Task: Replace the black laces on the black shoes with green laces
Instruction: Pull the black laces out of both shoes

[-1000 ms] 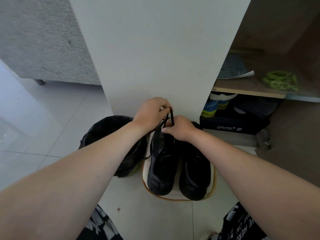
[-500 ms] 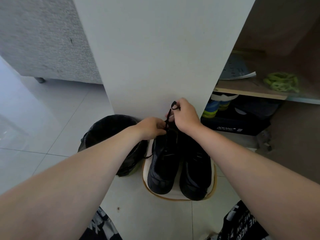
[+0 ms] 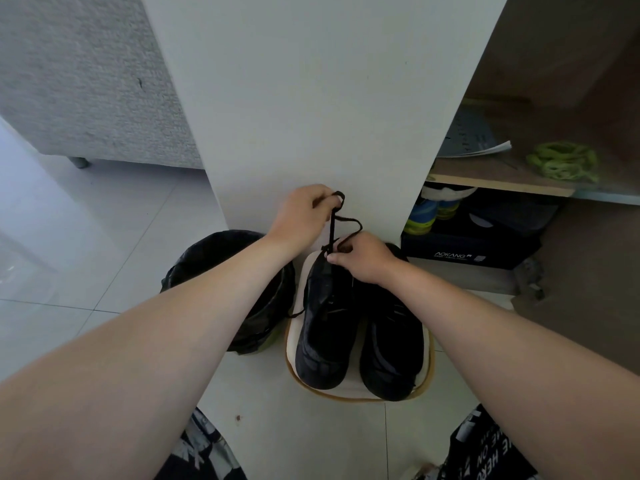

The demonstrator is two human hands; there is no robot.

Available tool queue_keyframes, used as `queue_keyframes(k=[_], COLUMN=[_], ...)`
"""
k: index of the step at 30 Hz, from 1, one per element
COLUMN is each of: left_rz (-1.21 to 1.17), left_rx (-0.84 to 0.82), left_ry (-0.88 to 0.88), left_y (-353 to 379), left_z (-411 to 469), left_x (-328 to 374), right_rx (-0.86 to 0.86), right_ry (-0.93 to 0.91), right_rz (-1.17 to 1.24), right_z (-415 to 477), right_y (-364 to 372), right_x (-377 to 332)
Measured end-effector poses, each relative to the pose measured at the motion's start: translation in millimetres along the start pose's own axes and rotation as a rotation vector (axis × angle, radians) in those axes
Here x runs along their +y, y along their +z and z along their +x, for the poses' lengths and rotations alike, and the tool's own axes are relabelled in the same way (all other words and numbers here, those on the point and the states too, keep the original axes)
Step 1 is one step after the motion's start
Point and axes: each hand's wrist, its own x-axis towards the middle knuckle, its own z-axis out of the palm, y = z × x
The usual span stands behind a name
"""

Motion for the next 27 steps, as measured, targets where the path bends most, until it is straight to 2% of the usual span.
queue_keyframes(k=[4,8,10,12,15,18,22,25,27], left_rz=[-0.053,0.143,0.286,0.34,0.406,0.346,0.28,0.402,0.393], left_rx=[-0.065,-0.315,-0.431,-0.475,-0.48,-0.485,-0.586,-0.506,-0.437], left_ry=[-0.085,-0.323,-0.289,-0.226,-0.187,-0.251,-0.311,-0.191,-0.162], left_y=[-1,0,-1,-2,-1,0,-3,-4,-3], left_z=[-4,-8,-13,-14,-11,-12,-16,-12,-10], left_x=[-4,-32,-35,-33,-34,-39,-41,-39,-39], right_rx=[0.032,0.101,0.127,0.138,0.152,0.163,0.186,0.265,0.287], right_ry=[0.039,0.027,0.037,0.055,0.069,0.103,0.06,-0.002,-0.038], right_rz=[-0.081,-0.073,-0.055,-0.038,0.037,0.173,0.24,0.403,0.489], right_z=[6,4,3,3,4,7,7,7,5], right_y=[0,-3,-4,-5,-5,-6,-4,-7,-10], right_x=[1,-7,-10,-10,-8,-7,-11,-18,-22])
